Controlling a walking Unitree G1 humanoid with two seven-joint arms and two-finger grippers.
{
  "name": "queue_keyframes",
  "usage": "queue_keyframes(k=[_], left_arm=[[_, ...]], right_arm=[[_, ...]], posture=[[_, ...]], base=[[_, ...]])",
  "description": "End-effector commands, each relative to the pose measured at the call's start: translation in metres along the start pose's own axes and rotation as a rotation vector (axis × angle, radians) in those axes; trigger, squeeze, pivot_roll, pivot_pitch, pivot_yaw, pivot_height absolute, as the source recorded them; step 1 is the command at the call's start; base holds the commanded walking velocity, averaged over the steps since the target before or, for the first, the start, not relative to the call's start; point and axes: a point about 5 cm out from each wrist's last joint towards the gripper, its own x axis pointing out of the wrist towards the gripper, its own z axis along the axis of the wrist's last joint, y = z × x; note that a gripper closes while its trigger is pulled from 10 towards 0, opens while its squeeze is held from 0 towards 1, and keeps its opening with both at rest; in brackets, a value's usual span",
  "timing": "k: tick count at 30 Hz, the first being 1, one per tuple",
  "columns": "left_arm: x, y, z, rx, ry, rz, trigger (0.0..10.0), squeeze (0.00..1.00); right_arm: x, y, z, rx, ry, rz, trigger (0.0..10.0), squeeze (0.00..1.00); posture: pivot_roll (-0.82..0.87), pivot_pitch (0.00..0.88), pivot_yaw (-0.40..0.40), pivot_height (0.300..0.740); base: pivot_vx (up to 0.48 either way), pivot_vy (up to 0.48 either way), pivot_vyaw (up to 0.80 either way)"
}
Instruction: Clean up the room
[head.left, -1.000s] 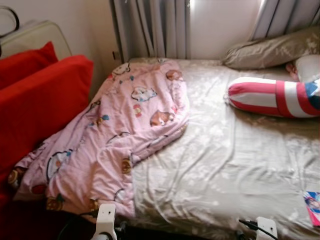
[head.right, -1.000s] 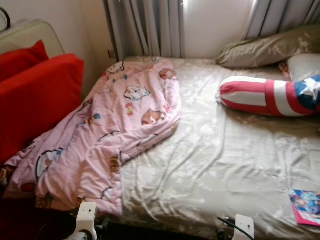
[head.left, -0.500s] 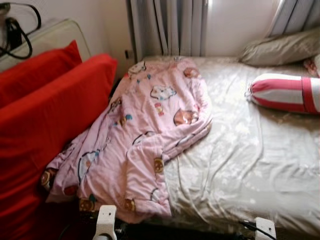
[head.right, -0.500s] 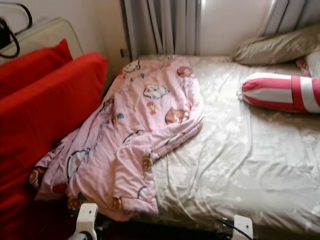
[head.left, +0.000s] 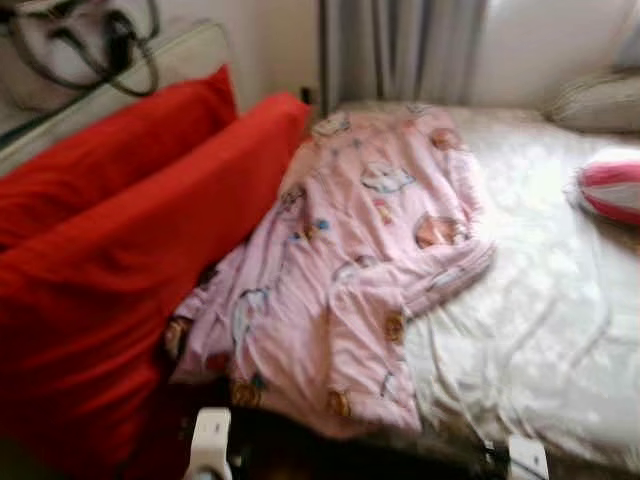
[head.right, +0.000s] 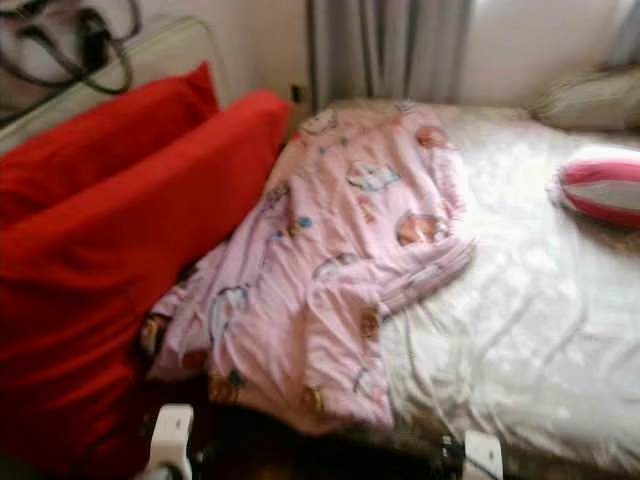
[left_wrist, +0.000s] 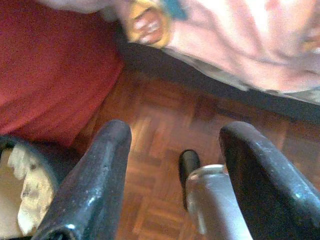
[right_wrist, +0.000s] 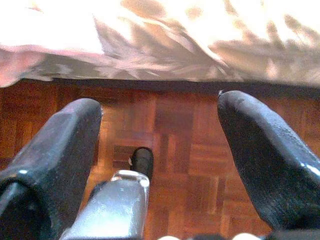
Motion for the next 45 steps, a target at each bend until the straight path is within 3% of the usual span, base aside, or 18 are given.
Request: queue_keyframes(k=[1, 14, 29, 36, 45], left_arm=[[-0.0018, 0.0012, -0.0071, -0.002, 0.028, 0.008, 10.0, 0.0], [-0.0014, 0.0002, -0.0065, -0.008, 0.026, 0.006, 10.0, 0.0], [-0.002, -0.0027, -0.0095, -0.017, 0.031, 0.0, 10.0, 0.0], [-0.0016, -0.0024, -0.0079, -0.031, 0.023, 0.006, 10.0, 0.0], [-0.0003, 0.004, 0.0, -0.054, -0.004, 0.036, 10.0, 0.0]], right_arm=[[-0.0009, -0.0005, -0.0034, -0.009, 0.012, 0.002, 10.0, 0.0], [-0.0007, 0.0005, -0.0036, -0.003, 0.01, 0.0, 10.0, 0.0], [-0.0012, -0.0043, -0.002, 0.04, -0.003, -0.038, 10.0, 0.0], [-0.002, -0.0051, -0.0063, 0.045, 0.019, -0.041, 10.0, 0.0], [-0.0006, -0.0046, 0.0007, 0.071, -0.016, -0.044, 10.0, 0.0]], posture=[[0.06, 0.054, 0.031, 0.74], [0.05, 0.049, 0.031, 0.74], [0.05, 0.026, 0.024, 0.74], [0.05, 0.018, 0.021, 0.74], [0.06, 0.075, 0.015, 0.74]], base=[[0.0, 0.0, 0.8], [0.0, 0.0, 0.8], [0.0, 0.0, 0.0], [0.11, 0.0, -0.61], [0.287, 0.0, -0.52]])
